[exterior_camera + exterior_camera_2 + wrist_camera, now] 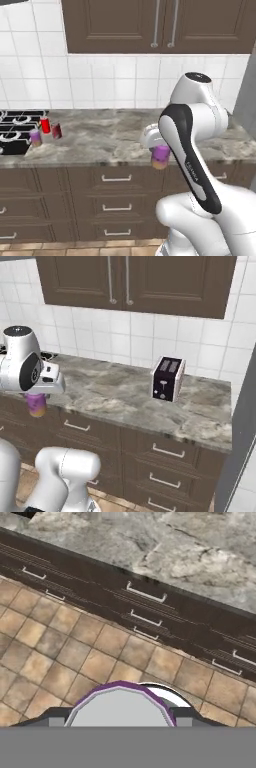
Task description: Four empty soda cans are scattered around the kitchen. Gather all the cans and cluster them next to the stove for recycling.
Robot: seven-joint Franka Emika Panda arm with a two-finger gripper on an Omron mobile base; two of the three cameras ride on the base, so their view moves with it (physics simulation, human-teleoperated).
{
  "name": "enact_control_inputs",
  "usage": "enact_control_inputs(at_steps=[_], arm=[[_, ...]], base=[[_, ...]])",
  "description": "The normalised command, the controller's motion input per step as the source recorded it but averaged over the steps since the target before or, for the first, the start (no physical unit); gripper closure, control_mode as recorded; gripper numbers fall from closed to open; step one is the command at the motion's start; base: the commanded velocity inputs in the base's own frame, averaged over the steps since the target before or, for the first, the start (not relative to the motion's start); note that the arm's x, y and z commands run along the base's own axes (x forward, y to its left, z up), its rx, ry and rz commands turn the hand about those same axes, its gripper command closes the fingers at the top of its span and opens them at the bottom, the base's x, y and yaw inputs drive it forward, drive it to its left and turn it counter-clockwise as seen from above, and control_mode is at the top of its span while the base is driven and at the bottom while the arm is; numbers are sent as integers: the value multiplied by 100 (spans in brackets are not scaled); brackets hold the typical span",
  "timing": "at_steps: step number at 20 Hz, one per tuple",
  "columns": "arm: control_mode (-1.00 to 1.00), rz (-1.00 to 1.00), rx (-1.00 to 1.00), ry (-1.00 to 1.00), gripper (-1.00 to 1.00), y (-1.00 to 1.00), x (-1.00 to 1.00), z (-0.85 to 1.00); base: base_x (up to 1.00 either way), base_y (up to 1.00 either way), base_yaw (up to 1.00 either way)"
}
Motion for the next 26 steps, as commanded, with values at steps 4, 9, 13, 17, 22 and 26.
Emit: enact_control_inputs(at_steps=[4,9,13,17,22,26], arm=[[100,0,0,0,100,0,0,0],[100,0,0,0,100,0,0,0],[100,0,0,0,100,0,0,0],[100,0,0,0,100,0,0,0],[100,0,0,0,100,0,0,0],[100,0,0,0,100,0,0,0]], base=[[50,100,-27],[58,100,-24],[86,100,-23],[100,17,-31],[44,0,-29],[0,0,-1]])
